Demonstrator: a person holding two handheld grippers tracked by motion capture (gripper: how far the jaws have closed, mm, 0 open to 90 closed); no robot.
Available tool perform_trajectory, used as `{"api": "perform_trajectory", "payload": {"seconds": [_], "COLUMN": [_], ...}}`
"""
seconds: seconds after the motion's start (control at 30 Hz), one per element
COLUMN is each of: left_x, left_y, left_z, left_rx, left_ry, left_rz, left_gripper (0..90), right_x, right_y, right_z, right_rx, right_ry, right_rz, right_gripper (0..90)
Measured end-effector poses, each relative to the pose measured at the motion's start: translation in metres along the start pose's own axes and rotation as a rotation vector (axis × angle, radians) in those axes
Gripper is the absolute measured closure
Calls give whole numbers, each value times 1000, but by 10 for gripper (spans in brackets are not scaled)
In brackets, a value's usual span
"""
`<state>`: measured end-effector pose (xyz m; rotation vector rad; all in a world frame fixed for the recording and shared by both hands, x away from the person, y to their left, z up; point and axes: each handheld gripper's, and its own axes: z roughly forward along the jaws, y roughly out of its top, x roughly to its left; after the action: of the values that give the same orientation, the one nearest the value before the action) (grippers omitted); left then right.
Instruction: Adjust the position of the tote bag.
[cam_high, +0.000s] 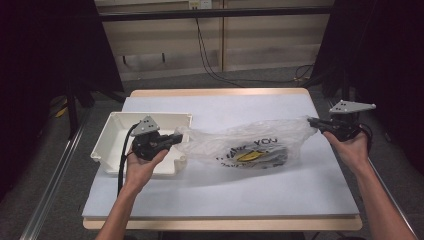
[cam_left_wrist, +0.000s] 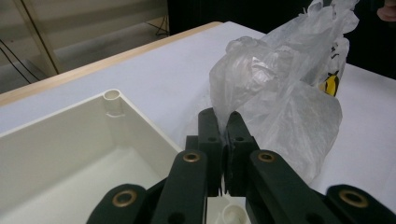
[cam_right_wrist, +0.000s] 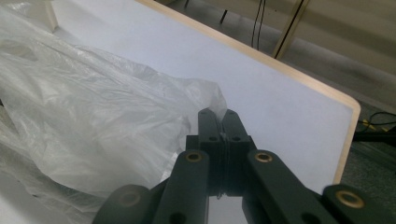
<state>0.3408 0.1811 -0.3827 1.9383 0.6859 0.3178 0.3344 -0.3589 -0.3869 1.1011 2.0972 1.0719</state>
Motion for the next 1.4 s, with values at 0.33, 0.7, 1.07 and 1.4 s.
{"api": "perform_trajectory", "payload": {"seconds": [0.33, 0.7, 1.07, 1.4], "left_x": [13, 21, 21, 16], "left_y": [-6, -22, -25, -25], "left_z": [14, 25, 23, 9], "left_rx": [67, 155, 148, 58], "left_ry": [32, 22, 10, -27], "left_rz": [-36, -69, -72, -61], "left_gripper": [885, 887, 843, 574], "right_x": [-2, 4, 7, 7], "right_y": [-25, -47, -57, -40], "right_z": [20, 36, 47, 20], "right_rx": [57, 129, 143, 9], "right_ry": [15, 12, 17, 64], "right_rz": [23, 4, 6, 43], "right_gripper": [899, 899, 867, 643]}}
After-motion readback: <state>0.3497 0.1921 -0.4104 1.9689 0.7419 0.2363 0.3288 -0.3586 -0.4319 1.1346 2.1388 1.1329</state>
